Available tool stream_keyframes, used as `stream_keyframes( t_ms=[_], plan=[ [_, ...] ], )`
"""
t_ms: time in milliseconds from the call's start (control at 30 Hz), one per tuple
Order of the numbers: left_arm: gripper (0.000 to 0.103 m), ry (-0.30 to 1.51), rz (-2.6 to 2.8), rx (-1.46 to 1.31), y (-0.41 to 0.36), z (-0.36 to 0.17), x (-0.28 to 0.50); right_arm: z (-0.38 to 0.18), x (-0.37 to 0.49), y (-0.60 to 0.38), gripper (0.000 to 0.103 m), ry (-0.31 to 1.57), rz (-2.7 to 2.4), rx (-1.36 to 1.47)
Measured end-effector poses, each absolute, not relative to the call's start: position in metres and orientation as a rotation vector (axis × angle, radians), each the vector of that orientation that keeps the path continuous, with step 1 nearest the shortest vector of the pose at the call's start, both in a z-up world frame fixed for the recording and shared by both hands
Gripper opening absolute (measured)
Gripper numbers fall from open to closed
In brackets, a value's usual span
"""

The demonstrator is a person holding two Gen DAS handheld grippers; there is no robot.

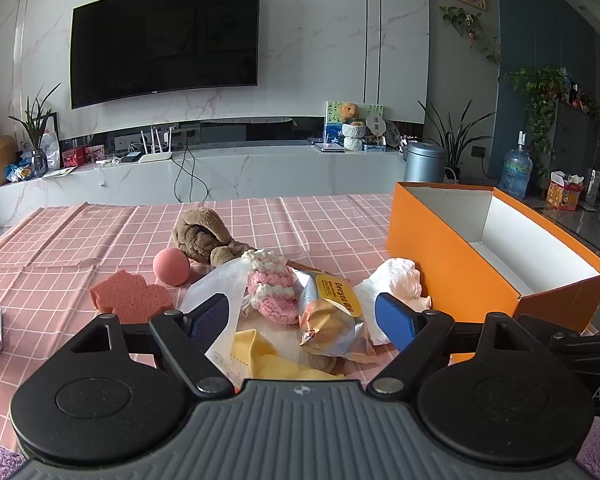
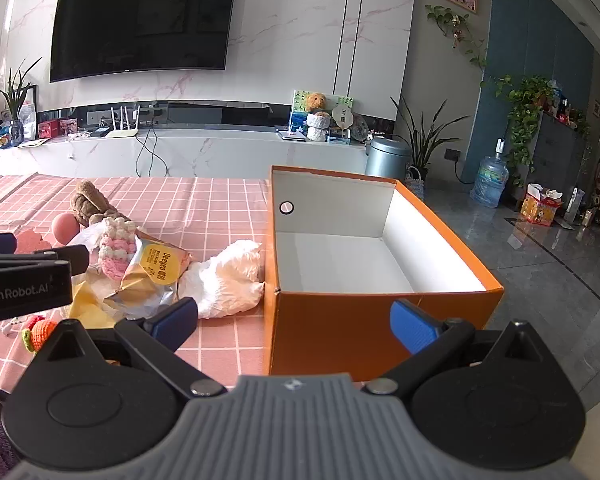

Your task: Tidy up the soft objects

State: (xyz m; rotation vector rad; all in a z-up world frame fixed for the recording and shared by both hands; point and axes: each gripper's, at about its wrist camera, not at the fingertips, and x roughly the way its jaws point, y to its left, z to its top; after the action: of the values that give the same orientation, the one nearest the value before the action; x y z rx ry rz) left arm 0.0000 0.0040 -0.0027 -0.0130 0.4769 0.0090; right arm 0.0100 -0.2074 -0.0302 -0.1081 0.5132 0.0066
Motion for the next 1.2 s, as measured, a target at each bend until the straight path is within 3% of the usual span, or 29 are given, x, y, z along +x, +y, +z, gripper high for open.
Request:
stream_keyframes(
  t_ms=[1200],
  plan=[
    [0.097, 0.487, 0.012, -0.01, 0.0028, -0.0034, -0.0016, -0.034, 0.0125, -0.2119, 0.101, 0.544, -0.011, -0.092]
  ],
)
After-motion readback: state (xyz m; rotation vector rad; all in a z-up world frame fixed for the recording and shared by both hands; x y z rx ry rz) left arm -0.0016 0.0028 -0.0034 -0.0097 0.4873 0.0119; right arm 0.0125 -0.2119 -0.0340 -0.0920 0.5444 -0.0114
